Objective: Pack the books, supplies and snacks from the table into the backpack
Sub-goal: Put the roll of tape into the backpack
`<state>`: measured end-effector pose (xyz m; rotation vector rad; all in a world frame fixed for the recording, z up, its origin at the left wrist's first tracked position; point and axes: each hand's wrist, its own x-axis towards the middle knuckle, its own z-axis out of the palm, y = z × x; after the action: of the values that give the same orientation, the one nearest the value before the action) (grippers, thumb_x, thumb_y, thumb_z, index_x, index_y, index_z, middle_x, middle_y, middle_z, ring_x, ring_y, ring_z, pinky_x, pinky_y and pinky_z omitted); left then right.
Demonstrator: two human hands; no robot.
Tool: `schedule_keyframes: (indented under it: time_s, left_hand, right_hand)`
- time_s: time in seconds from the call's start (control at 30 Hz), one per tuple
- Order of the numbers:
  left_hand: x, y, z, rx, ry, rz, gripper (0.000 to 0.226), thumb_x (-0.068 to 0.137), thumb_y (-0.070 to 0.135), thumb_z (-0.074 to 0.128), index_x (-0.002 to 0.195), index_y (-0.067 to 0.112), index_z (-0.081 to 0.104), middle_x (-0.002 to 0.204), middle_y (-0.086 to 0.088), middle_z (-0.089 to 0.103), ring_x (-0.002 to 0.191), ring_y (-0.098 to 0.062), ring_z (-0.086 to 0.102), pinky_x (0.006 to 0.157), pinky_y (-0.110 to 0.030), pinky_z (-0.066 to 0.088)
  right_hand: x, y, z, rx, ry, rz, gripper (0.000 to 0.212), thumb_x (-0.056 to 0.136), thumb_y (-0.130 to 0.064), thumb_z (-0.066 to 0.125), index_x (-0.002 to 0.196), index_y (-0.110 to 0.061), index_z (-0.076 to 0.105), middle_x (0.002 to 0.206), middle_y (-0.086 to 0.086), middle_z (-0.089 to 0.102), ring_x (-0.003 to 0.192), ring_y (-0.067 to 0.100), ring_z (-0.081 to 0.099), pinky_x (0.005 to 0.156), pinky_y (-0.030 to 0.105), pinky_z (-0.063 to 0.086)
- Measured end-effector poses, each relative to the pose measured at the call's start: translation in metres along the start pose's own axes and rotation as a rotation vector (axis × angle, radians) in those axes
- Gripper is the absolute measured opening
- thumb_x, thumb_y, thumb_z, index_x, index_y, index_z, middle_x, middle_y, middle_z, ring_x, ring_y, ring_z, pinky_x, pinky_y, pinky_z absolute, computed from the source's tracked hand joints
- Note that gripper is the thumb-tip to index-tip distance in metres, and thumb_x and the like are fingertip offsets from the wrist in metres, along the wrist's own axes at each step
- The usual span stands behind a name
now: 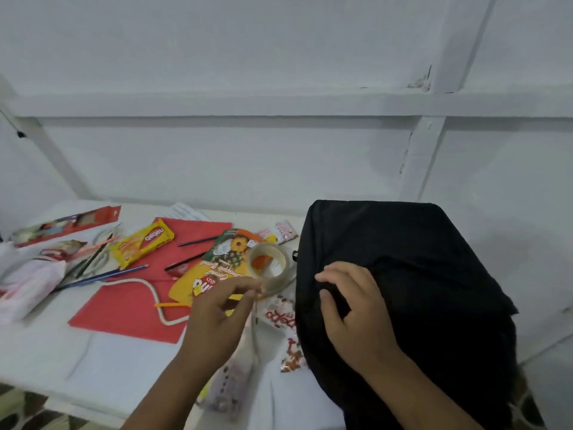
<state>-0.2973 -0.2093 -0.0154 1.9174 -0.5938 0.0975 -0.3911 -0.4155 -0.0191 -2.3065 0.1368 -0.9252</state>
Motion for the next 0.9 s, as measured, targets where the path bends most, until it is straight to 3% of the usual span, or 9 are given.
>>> schedule_keyframes:
  time_s: [0.13, 0.23, 0.37, 0.5, 0.57, 0.67, 0.73, 0.83, 0.9]
  left_hand:
    - [-0.009, -0.057, -0.053, 0.11, 0.074, -0.126, 0.027, 0.091, 0.007, 0.068, 0.09, 0.033, 0.072, 0.094, 0.023, 0.072, 0.088, 0.0, 0.067, 0.073, -0.017, 0.052]
    - [-0.015, -0.105, -0.078, 0.309, 0.029, -0.103, 0.017, 0.088, 0.023, 0.065, 0.09, 0.04, 0.069, 0.096, 0.027, 0.068, 0.095, 0.003, 0.06, 0.08, -0.019, 0.047]
    - [-0.028, -0.156, -0.089, 0.46, -0.026, -0.099, 0.023, 0.08, 0.034, 0.061, 0.1, 0.032, 0.072, 0.105, 0.018, 0.065, 0.099, -0.01, 0.059, 0.085, -0.028, 0.047]
    - [-0.031, -0.164, -0.086, 0.485, 0.018, -0.088, 0.026, 0.078, 0.033, 0.061, 0.098, 0.023, 0.074, 0.106, 0.012, 0.064, 0.098, -0.013, 0.055, 0.083, -0.035, 0.047]
    - [-0.029, -0.166, -0.086, 0.493, 0.011, -0.063, 0.024, 0.079, 0.032, 0.061, 0.098, 0.023, 0.073, 0.106, 0.011, 0.063, 0.096, -0.015, 0.055, 0.08, -0.038, 0.048]
    - [-0.028, -0.168, -0.09, 0.431, -0.008, -0.084, 0.025, 0.077, 0.035, 0.061, 0.098, 0.028, 0.072, 0.105, 0.014, 0.063, 0.098, -0.014, 0.056, 0.081, -0.039, 0.049]
    - [-0.025, -0.162, -0.094, 0.385, -0.044, -0.125, 0.028, 0.072, 0.035, 0.063, 0.099, 0.038, 0.068, 0.103, 0.019, 0.062, 0.098, -0.012, 0.057, 0.082, -0.042, 0.051]
    - [-0.012, -0.14, -0.095, 0.271, -0.028, -0.217, 0.045, 0.066, 0.024, 0.059, 0.105, 0.048, 0.056, 0.102, 0.024, 0.059, 0.101, -0.015, 0.057, 0.085, -0.042, 0.05]
    - [-0.002, -0.119, -0.087, 0.227, 0.002, -0.085, 0.046, 0.068, 0.025, 0.053, 0.111, 0.042, 0.053, 0.107, 0.019, 0.055, 0.105, -0.017, 0.053, 0.085, -0.042, 0.047]
  right_hand:
    - [0.02, -0.017, 0.053, 0.042, -0.123, -0.06, 0.023, 0.085, -0.012, 0.061, 0.106, -0.02, 0.068, 0.116, -0.008, 0.059, 0.111, 0.01, 0.056, 0.095, 0.028, 0.045]
    - [0.036, -0.009, 0.097, 0.11, -0.317, 0.074, 0.033, 0.088, -0.019, 0.064, 0.119, -0.028, 0.061, 0.133, -0.009, 0.045, 0.124, 0.012, 0.046, 0.098, 0.021, 0.045]
    - [0.044, 0.018, 0.141, -0.102, -0.421, 0.107, 0.048, 0.084, -0.03, 0.071, 0.129, -0.034, 0.055, 0.141, -0.004, 0.038, 0.128, 0.022, 0.04, 0.103, 0.038, 0.045]
    - [0.031, 0.026, 0.156, -0.213, -0.397, 0.109, 0.01, 0.088, -0.027, 0.071, 0.093, -0.019, 0.069, 0.148, 0.006, 0.037, 0.131, 0.028, 0.039, 0.097, 0.04, 0.048]
    - [0.025, 0.026, 0.157, -0.198, -0.364, 0.103, 0.009, 0.088, -0.019, 0.072, 0.08, -0.017, 0.069, 0.15, 0.002, 0.034, 0.131, 0.02, 0.04, 0.099, 0.035, 0.048]
    - [0.028, 0.019, 0.151, -0.13, -0.315, 0.134, 0.008, 0.086, -0.004, 0.071, 0.091, -0.01, 0.072, 0.15, -0.003, 0.032, 0.124, 0.002, 0.037, 0.098, 0.005, 0.036]
    - [0.031, 0.01, 0.141, -0.056, -0.282, 0.186, 0.019, 0.085, -0.002, 0.071, 0.104, -0.006, 0.071, 0.145, 0.0, 0.036, 0.121, 0.003, 0.038, 0.091, -0.003, 0.031]
    - [0.032, -0.01, 0.119, 0.137, -0.15, 0.314, 0.024, 0.085, -0.014, 0.076, 0.108, -0.008, 0.071, 0.139, -0.005, 0.042, 0.119, 0.009, 0.051, 0.09, 0.008, 0.045]
    - [0.027, -0.023, 0.1, 0.235, -0.063, 0.319, 0.017, 0.084, -0.019, 0.076, 0.1, -0.024, 0.073, 0.133, -0.006, 0.049, 0.116, 0.009, 0.057, 0.089, 0.018, 0.054]
